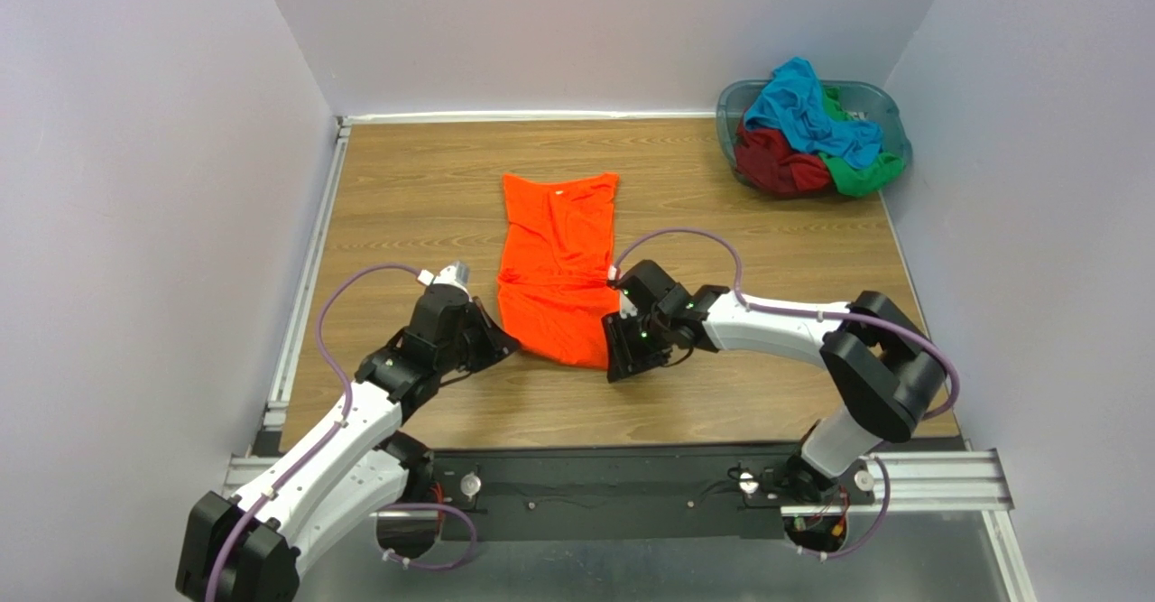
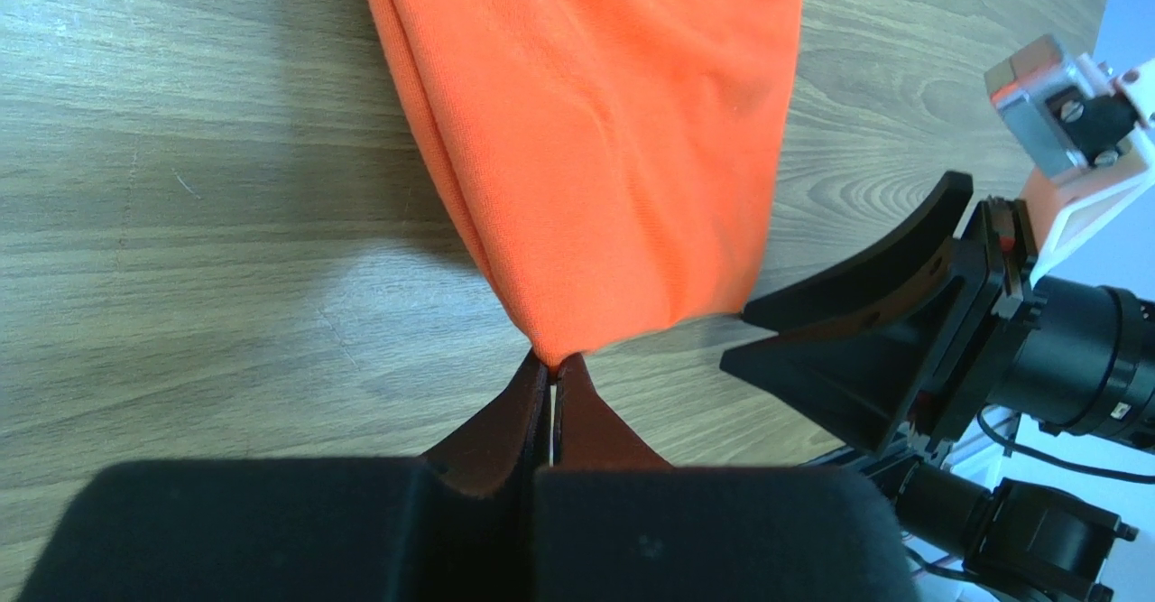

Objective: Fold and stack the t-shirts
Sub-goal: Fold the tshirt

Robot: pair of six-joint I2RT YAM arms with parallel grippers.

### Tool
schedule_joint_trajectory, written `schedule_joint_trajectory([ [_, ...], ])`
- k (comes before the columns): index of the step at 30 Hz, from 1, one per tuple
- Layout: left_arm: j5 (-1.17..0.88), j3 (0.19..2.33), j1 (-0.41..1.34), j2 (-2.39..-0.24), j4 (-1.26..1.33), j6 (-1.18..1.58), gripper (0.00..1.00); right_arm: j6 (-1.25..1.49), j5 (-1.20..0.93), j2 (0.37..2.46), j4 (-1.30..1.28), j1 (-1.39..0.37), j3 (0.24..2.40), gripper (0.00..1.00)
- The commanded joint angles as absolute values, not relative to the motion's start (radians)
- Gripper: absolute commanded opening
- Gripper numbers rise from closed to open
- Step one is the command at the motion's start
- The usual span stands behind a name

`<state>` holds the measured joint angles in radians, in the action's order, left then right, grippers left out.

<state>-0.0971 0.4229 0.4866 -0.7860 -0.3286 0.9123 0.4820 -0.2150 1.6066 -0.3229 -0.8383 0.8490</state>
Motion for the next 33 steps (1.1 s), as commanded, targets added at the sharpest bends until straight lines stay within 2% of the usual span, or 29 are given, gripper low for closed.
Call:
schedule_joint_trajectory([
  [1,-0.078,0.410,0.492,-0.782,-0.334,0.925,0.00,0.466,-0.127,1.666,-0.311,-0.844,0.884,0.52],
  [4,-0.078,0.411,0.492,-0.787,-0.333,0.923,0.00,0.465,-0.149,1.700,-0.296,-0.842,0.900,0.45],
  [5,-0.078,0.413,0.492,-0.785,-0.333,0.923,0.00,0.465,-0.152,1.704,-0.292,-0.842,0.902,0.36],
  [7,-0.081,0.414,0.492,-0.779,-0.334,0.923,0.00,0.469,-0.178,1.694,-0.293,-0.844,0.904,0.28],
  [8,-0.083,0.416,0.492,-0.776,-0.337,0.925,0.00,0.469,-0.192,1.683,-0.291,-0.845,0.899,0.21],
  [13,-0.081,0.429,0.492,-0.732,-0.382,0.933,0.00,0.491,-0.328,1.553,-0.298,-0.845,0.841,0.09],
  [15,-0.084,0.448,0.494,-0.716,-0.408,0.934,0.00,0.505,-0.379,1.488,-0.301,-0.845,0.827,0.01],
  [23,-0.069,0.523,0.494,-0.634,-0.495,0.930,0.00,0.497,-0.473,1.352,-0.411,-0.851,0.842,0.01],
  [33,0.026,0.623,0.494,-0.656,-0.489,0.930,0.00,0.473,-0.287,1.347,-0.459,-0.830,0.985,0.01],
])
